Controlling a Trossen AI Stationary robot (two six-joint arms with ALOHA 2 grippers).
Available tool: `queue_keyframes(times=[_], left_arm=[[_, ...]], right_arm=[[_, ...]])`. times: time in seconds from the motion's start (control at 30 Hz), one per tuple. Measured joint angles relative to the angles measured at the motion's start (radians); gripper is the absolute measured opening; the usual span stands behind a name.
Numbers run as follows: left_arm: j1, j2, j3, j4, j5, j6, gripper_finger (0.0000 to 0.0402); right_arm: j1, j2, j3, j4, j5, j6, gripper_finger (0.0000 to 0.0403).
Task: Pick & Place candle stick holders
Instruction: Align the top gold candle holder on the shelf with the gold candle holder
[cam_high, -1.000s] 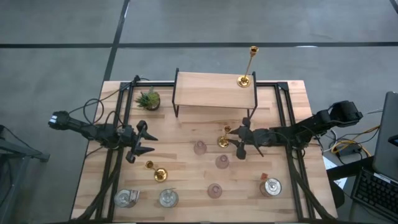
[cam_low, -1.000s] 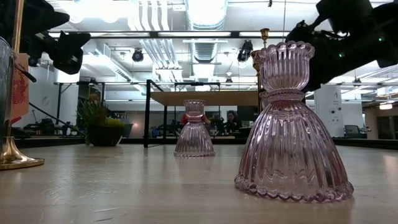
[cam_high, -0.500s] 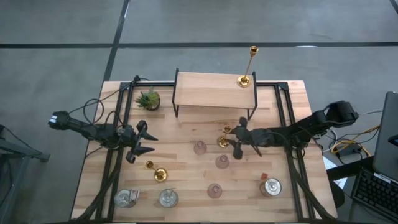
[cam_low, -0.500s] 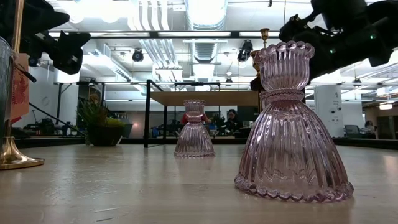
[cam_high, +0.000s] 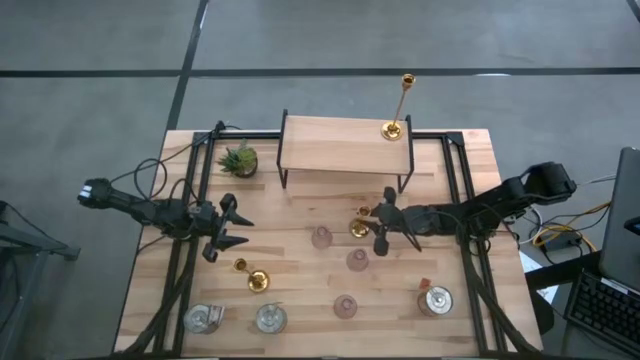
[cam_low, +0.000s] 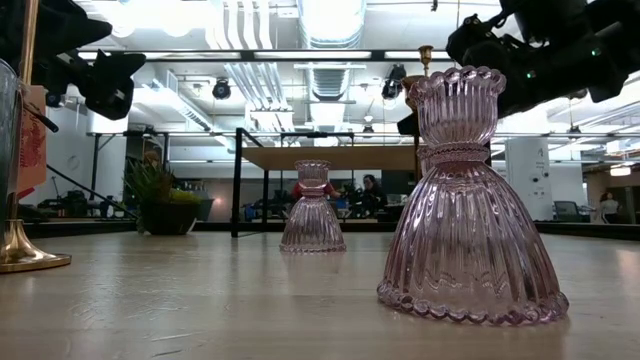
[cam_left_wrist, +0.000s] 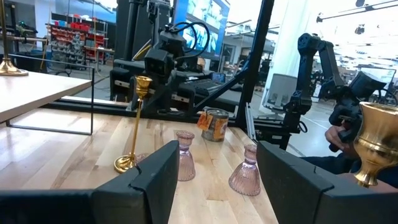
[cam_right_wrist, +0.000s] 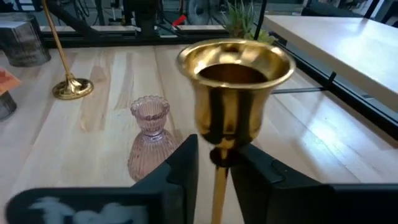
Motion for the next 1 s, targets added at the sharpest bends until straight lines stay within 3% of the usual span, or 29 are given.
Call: queue_keyframes(times=[0.23,0.6,0.87,1.0], left_arm=[[0.0,0.0,0.0,0.0,0.0,0.0,0.0218],[0.0,0.0,0.0,0.0,0.0,0.0,0.0218],[0.0,0.0,0.0,0.0,0.0,0.0,0.0218],[0.0,0.0,0.0,0.0,0.0,0.0,0.0218]], right_arm=[[0.0,-0.029,-0.001,-0.01,0.0,-0.002,0.0027],[0.0,-0.159,0.0,-0.041,-0.011,0.01,0.0038],[0.0,-0.33,0.003,-0.15,-0.035,0.029,0.0032],[0.0,-0.394,0.068,-0.292,-0.042,0.037,0.0033]])
